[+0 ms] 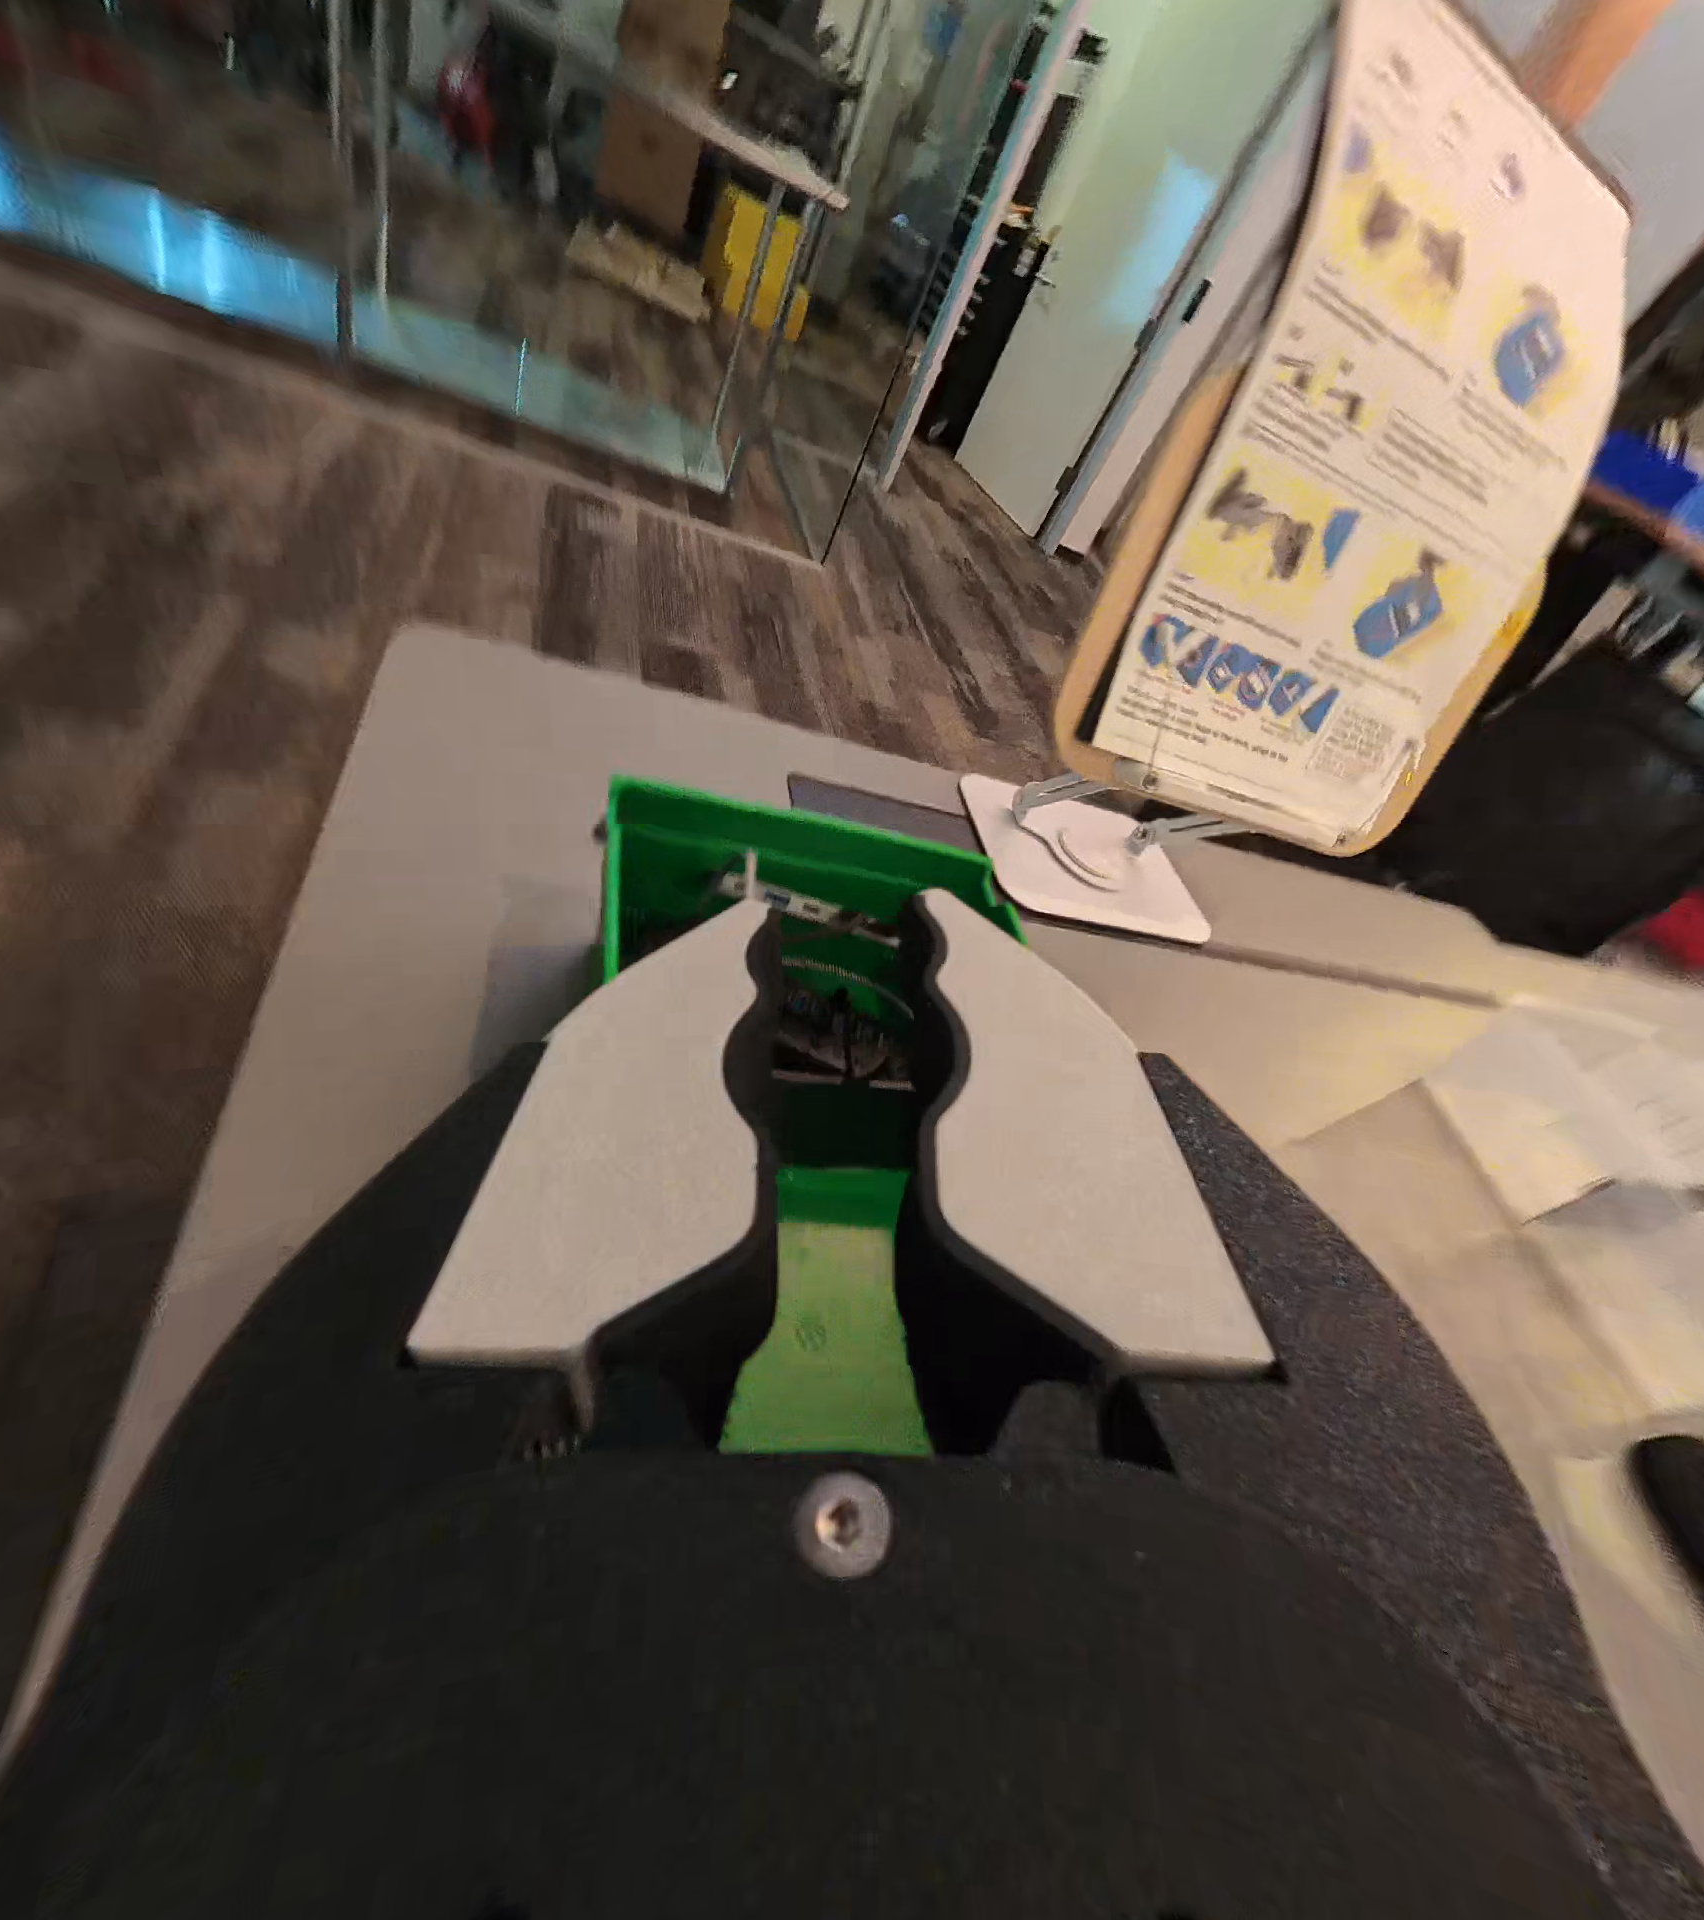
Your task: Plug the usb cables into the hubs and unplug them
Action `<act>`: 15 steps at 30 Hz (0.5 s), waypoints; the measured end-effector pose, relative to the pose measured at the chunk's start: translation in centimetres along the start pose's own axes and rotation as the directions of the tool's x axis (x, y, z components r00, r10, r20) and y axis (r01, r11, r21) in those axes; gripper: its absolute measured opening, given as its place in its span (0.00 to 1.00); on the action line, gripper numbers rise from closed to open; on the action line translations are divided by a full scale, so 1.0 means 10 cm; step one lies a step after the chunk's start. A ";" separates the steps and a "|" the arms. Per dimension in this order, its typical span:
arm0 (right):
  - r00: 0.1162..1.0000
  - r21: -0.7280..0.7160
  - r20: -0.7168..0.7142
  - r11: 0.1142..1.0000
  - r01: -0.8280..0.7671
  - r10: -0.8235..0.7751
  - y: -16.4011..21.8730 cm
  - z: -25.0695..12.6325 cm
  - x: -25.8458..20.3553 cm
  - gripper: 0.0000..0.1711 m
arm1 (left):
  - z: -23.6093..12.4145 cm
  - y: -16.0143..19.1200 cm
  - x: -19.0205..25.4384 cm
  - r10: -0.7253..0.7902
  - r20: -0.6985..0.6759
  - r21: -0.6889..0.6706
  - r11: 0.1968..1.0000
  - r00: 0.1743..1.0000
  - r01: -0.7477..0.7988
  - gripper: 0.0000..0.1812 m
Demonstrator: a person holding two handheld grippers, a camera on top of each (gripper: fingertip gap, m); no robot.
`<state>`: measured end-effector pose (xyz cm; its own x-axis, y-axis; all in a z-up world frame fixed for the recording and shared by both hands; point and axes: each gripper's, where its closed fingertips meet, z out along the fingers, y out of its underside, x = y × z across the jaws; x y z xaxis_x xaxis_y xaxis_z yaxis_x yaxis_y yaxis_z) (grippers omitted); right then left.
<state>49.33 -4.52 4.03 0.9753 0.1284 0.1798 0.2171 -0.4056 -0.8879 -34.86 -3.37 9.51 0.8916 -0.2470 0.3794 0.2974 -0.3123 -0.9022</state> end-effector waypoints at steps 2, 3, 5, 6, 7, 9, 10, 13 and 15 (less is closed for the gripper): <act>1.000 0.229 0.003 0.973 0.025 -0.027 -0.51 -0.16 -0.19 0.32 | 0.08 -0.11 0.30 0.174 -0.010 0.044 0.984 0.985 -0.173 0.12; 0.999 0.338 0.011 0.940 0.037 -0.044 -0.75 -0.26 -0.33 0.34 | 0.14 -0.14 0.43 0.249 0.001 0.065 0.967 0.969 -0.248 0.14; 0.998 0.526 -0.005 0.849 0.050 -0.056 -1.16 -0.48 -0.58 0.36 | 0.32 -0.09 0.63 0.386 0.045 0.078 0.918 0.921 -0.388 0.18; 0.998 0.604 -0.020 0.795 0.060 -0.060 -1.34 -0.57 -0.71 0.35 | 0.43 -0.05 0.72 0.451 0.073 0.081 0.886 0.890 -0.456 0.18; 0.998 0.659 -0.028 0.749 0.067 -0.065 -1.48 -0.65 -0.84 0.34 | 0.57 -0.02 0.77 0.503 0.113 0.075 0.856 0.857 -0.512 0.18; 0.996 0.714 0.003 0.698 0.059 -0.087 -1.68 -0.70 -1.15 0.31 | 0.92 0.16 0.85 0.597 0.121 -0.015 0.800 0.793 -0.600 0.18; 0.994 0.727 0.035 0.685 0.044 -0.100 -1.74 -0.68 -1.30 0.32 | 1.09 0.31 0.88 0.656 0.090 -0.100 0.754 0.749 -0.649 0.20; 0.975 0.739 0.159 0.674 -0.011 -0.157 -1.78 -0.56 -1.77 0.32 | 1.52 0.70 0.86 0.830 0.053 -0.304 0.543 0.555 -0.783 0.22; 0.955 0.736 0.209 0.676 -0.014 -0.208 -1.75 -0.41 -1.98 0.32 | 1.76 0.93 0.81 0.886 0.003 -0.385 0.429 0.464 -0.817 0.21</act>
<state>26.36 -3.71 17.70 0.8780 0.3965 0.2682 0.1032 0.3903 -0.9149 -18.87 7.86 0.59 0.6781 -0.3883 -0.6240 -0.7324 -0.2857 -0.6181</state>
